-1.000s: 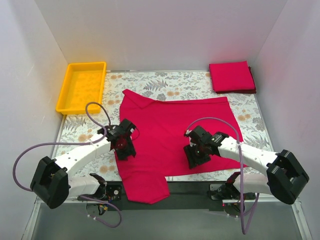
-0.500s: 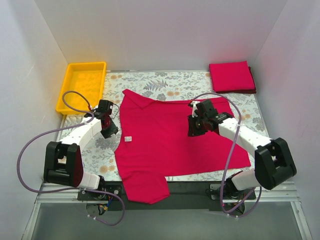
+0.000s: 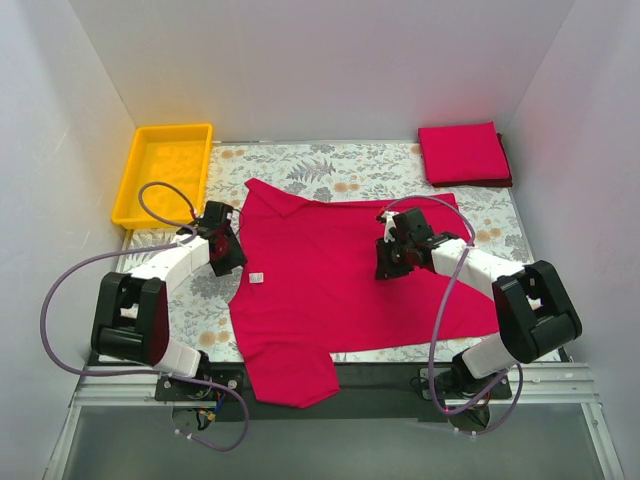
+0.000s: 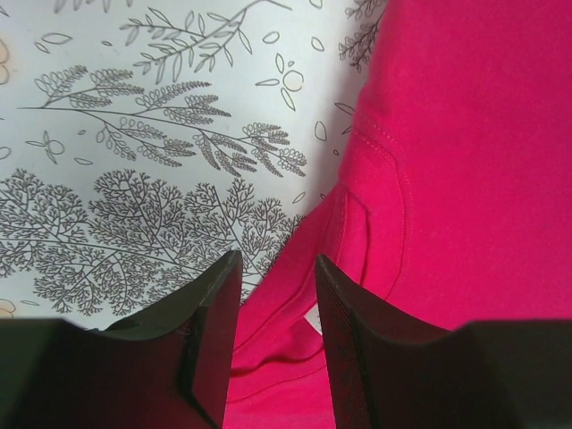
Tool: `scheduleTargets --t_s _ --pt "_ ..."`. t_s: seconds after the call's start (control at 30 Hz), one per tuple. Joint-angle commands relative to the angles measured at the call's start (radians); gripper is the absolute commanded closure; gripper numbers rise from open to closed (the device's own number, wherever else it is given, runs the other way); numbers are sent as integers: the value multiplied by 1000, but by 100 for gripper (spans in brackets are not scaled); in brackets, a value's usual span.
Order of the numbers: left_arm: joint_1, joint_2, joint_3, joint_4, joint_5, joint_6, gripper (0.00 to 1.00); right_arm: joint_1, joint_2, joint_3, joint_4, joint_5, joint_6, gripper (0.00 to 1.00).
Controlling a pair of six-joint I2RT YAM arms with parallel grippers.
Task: Fold and stack the t-shirts
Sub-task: Flatten the tshirt out
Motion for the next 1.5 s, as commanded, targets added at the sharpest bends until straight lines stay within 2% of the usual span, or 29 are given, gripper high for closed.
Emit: scheduleTargets --t_s 0.0,0.2,0.4,0.57,0.8,0.9,0.97,1.07,1.13,1.3,1.47 --pt "-34 14 -5 23 -9 7 63 -7 -1 -21 57 -24 -9 72" --pt "-107 60 -6 16 -90 -22 62 -16 2 -55 79 -29 -7 72" --pt "-114 138 -3 -125 -268 -147 68 -29 -11 -96 93 -32 -13 72" --pt "-112 117 -23 -229 -366 -247 73 -59 -24 -130 91 -33 -7 72" --pt "-49 10 -35 -298 -374 -283 73 -107 -44 -176 25 -40 40 72" --pt "-51 -29 -49 -295 -319 -284 71 -108 -58 -188 -12 -27 47 71" --pt "-51 -90 -48 -268 -246 -249 61 -108 -86 -199 -15 -18 42 71" --pt "-49 -122 12 -214 -224 -205 50 -108 -138 -187 -15 -27 16 70" --pt "-35 -107 81 -179 -239 -180 45 -108 -172 -173 -16 -38 4 70" --pt "3 84 239 -114 -232 -131 44 -110 -218 -128 -16 -61 -1 69" --pt "21 253 336 -88 -219 -103 46 -108 -239 -133 -15 -73 1 69"
